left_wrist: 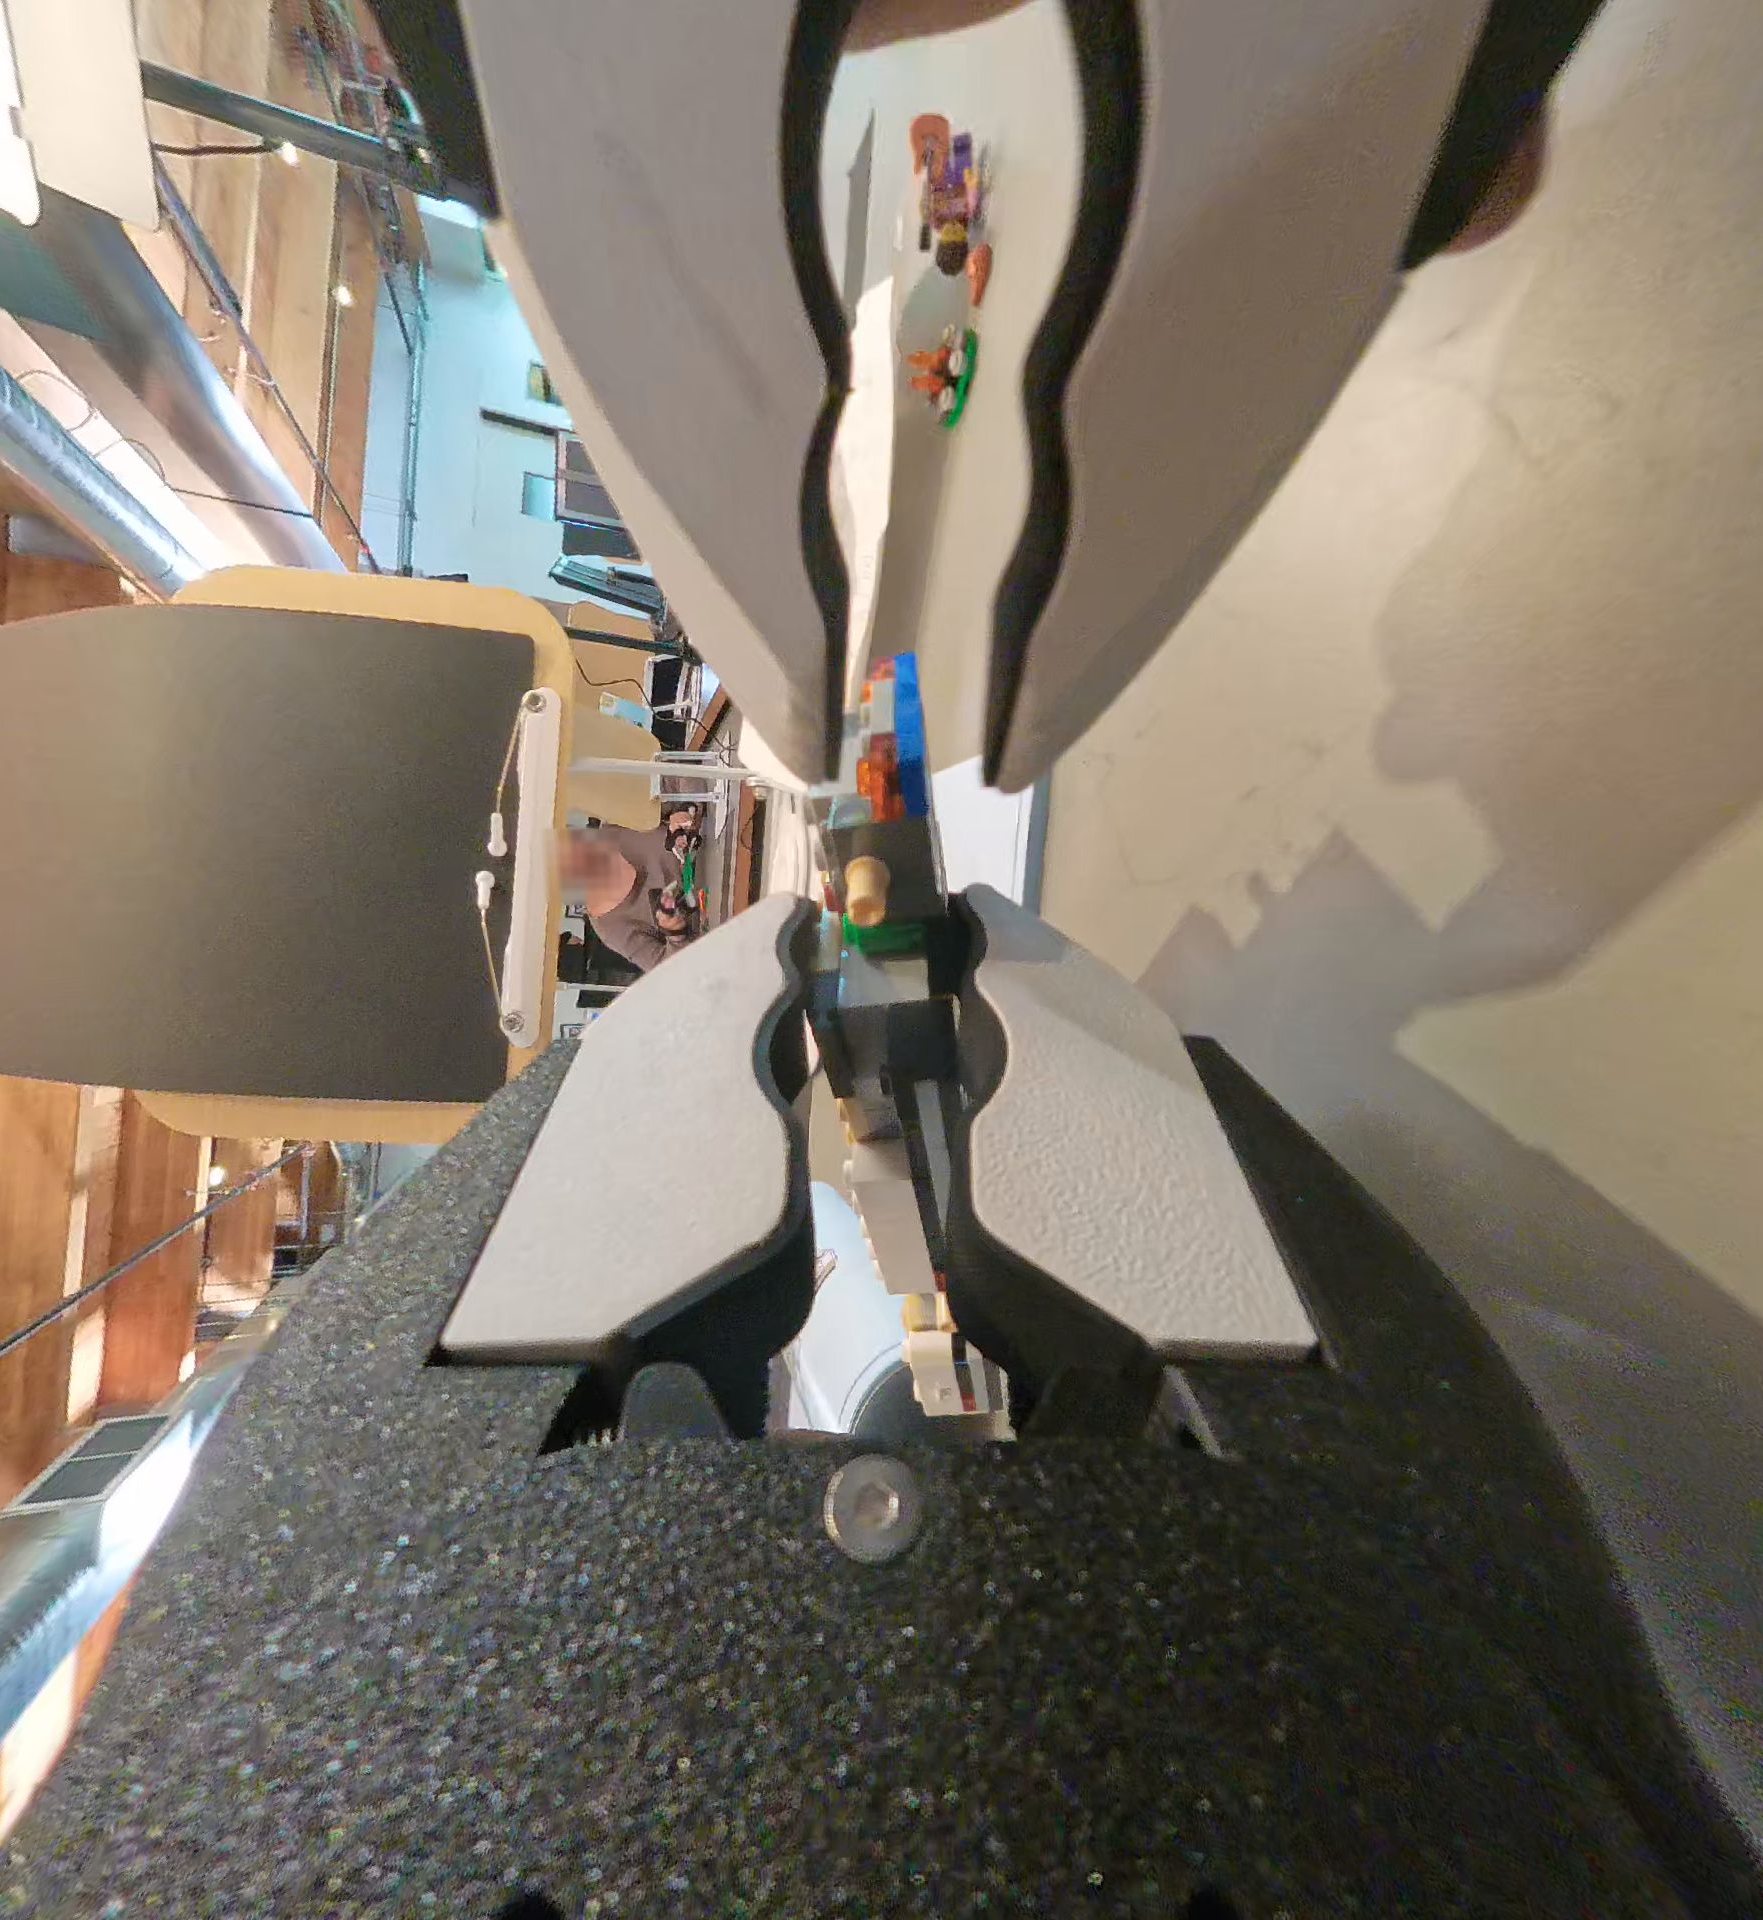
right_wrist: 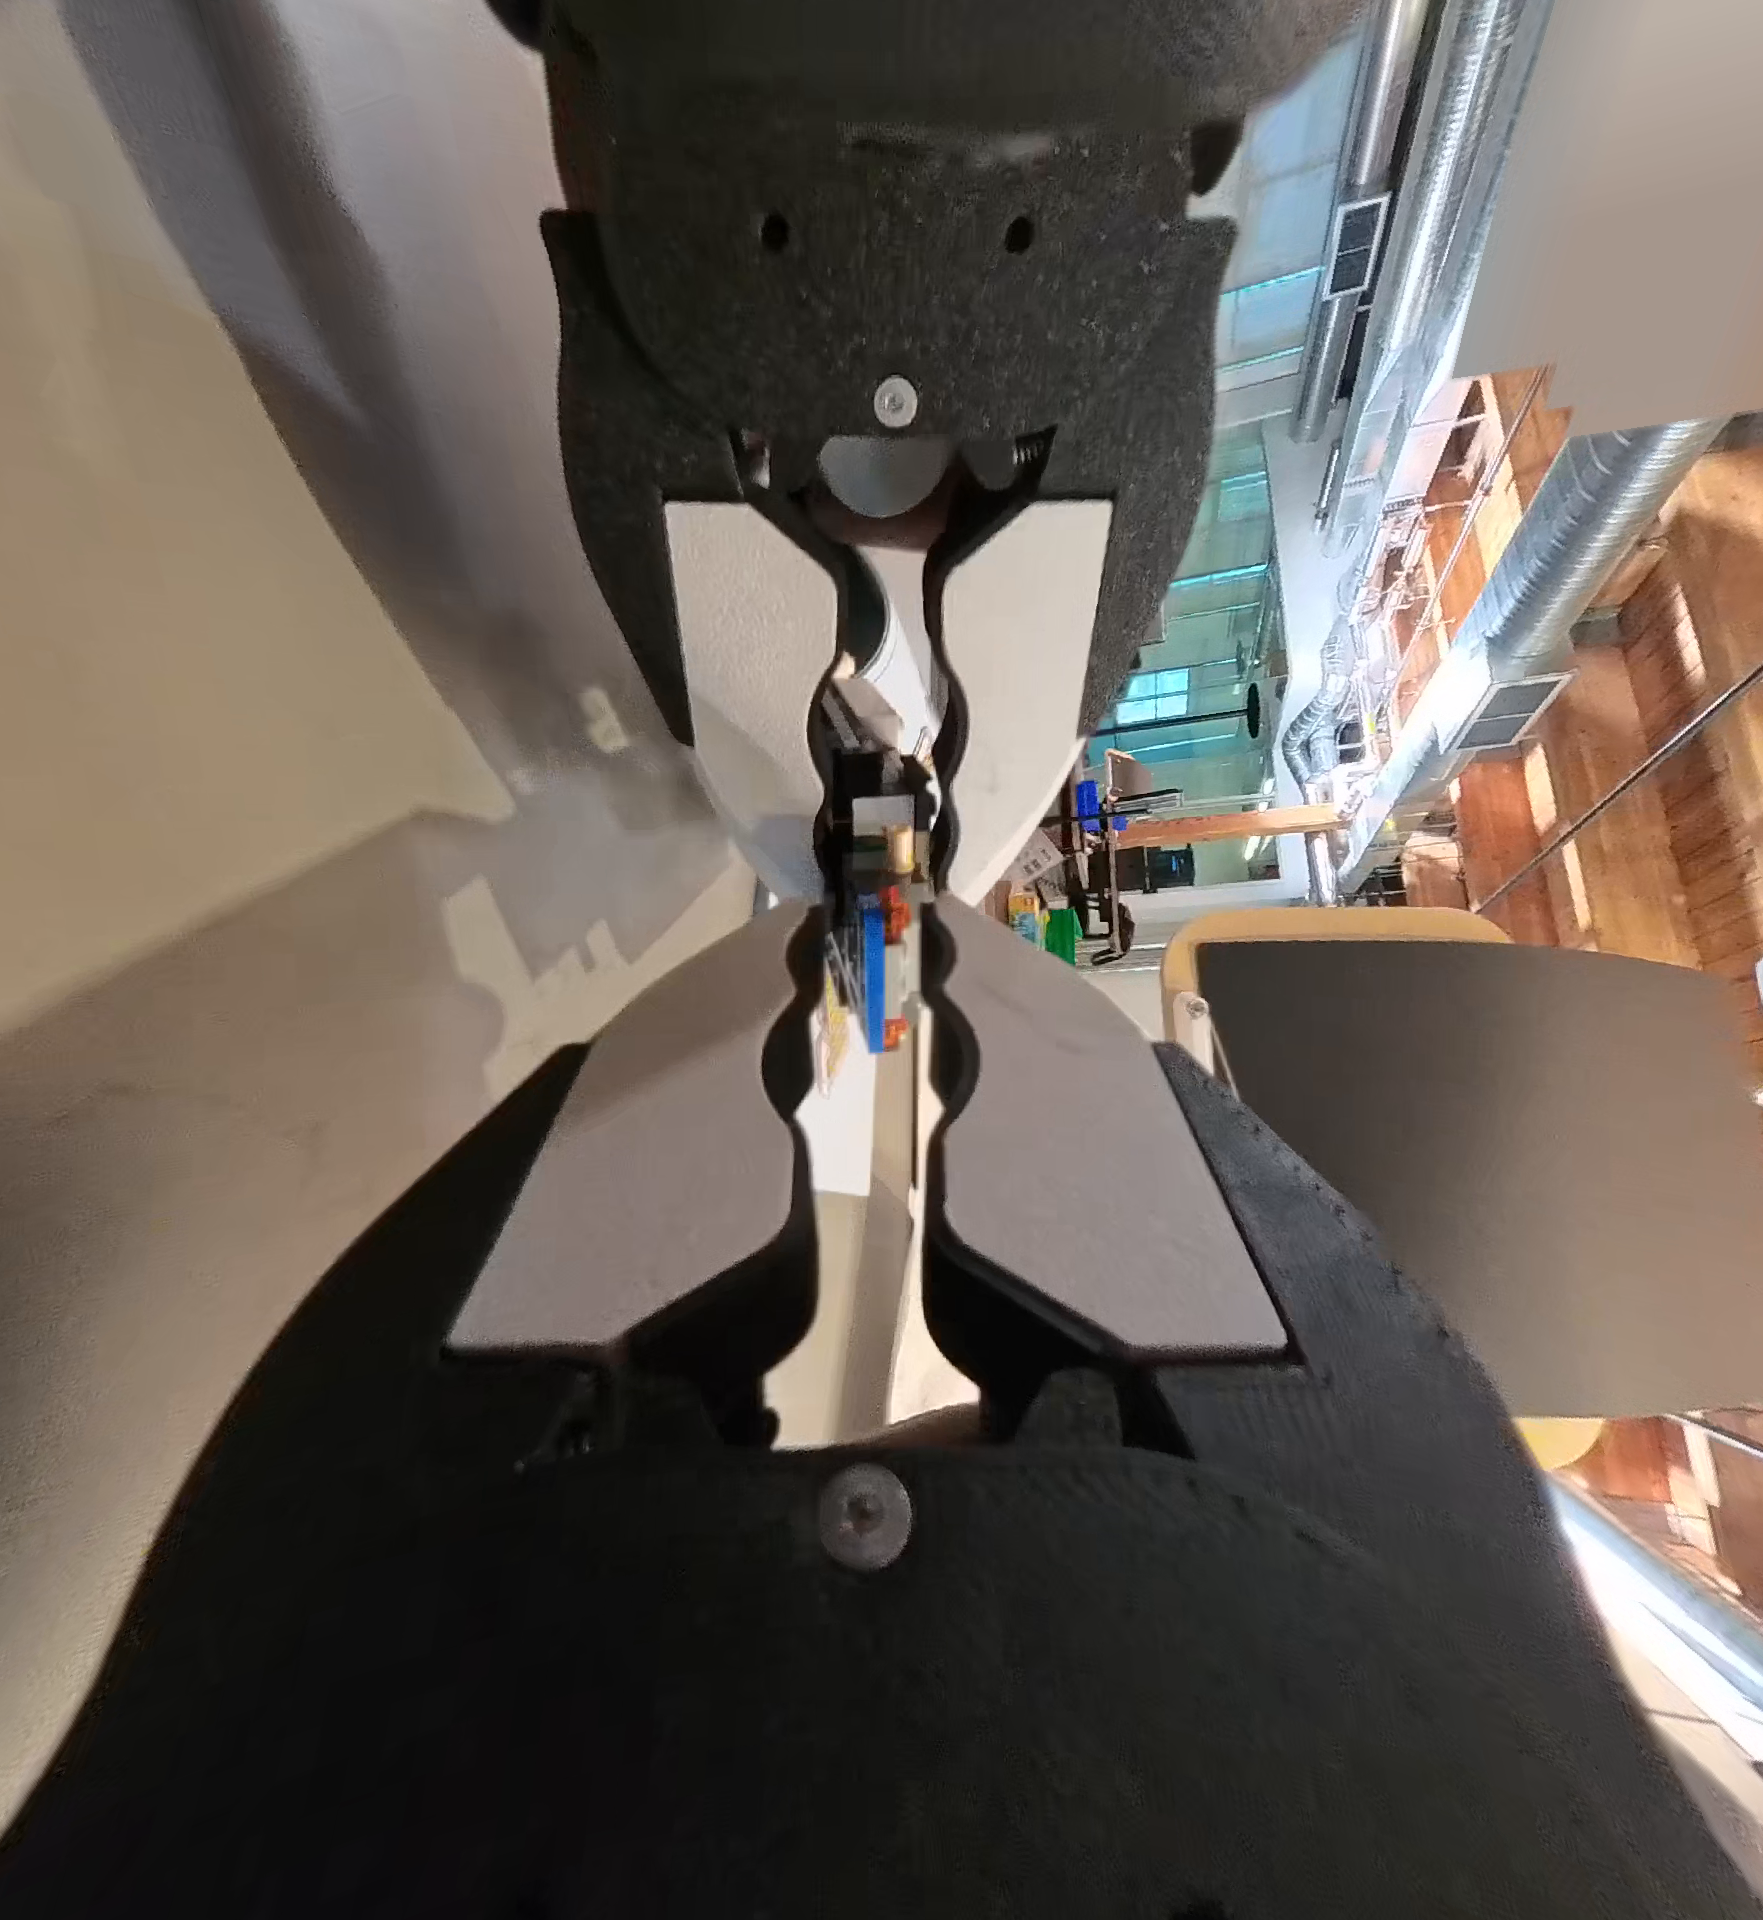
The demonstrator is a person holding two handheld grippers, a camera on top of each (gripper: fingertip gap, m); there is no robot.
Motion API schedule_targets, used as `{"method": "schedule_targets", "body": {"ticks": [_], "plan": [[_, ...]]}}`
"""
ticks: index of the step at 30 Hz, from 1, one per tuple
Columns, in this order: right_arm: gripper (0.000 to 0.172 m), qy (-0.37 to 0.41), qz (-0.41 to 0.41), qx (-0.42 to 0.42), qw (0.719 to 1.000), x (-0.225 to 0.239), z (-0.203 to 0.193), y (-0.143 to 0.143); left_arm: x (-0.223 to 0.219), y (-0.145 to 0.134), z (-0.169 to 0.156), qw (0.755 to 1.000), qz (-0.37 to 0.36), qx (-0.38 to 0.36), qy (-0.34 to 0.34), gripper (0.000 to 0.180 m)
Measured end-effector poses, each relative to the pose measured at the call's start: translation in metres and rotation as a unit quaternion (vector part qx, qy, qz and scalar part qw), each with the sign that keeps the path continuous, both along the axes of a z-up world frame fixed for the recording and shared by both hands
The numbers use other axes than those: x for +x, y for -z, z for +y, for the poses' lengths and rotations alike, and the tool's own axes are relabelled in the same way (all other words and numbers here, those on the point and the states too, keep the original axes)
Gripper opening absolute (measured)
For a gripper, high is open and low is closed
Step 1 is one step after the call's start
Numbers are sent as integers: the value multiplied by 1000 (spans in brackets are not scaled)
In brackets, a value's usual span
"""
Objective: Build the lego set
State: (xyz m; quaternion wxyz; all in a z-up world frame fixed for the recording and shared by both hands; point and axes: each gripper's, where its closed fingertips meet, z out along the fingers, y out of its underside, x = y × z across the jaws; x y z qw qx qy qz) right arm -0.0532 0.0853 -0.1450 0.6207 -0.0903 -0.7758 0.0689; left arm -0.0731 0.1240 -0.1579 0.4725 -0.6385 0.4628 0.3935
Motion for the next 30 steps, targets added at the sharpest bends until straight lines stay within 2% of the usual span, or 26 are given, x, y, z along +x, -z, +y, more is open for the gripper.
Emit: {"method": "schedule_targets", "body": {"ticks": [5,12,20,24,30], "plan": [[22,6,7,-25,1000,4,8,-6,0,-5,0,999,-23,20,17,24],[9,5,6,-29,1000,9,11,-7,9,-6,-2,997,-44,32,52,24],[9,2,2,-26,1000,9,9,-6,11,-5,-3,996,-46,32,63,24],[21,4,22,-50,998,8,11,-16,9,-7,-4,995,-65,37,66,24],[23,12,52,-71,996,2,14,-23,-7,-19,-2,987,-137,66,57,24]]}}
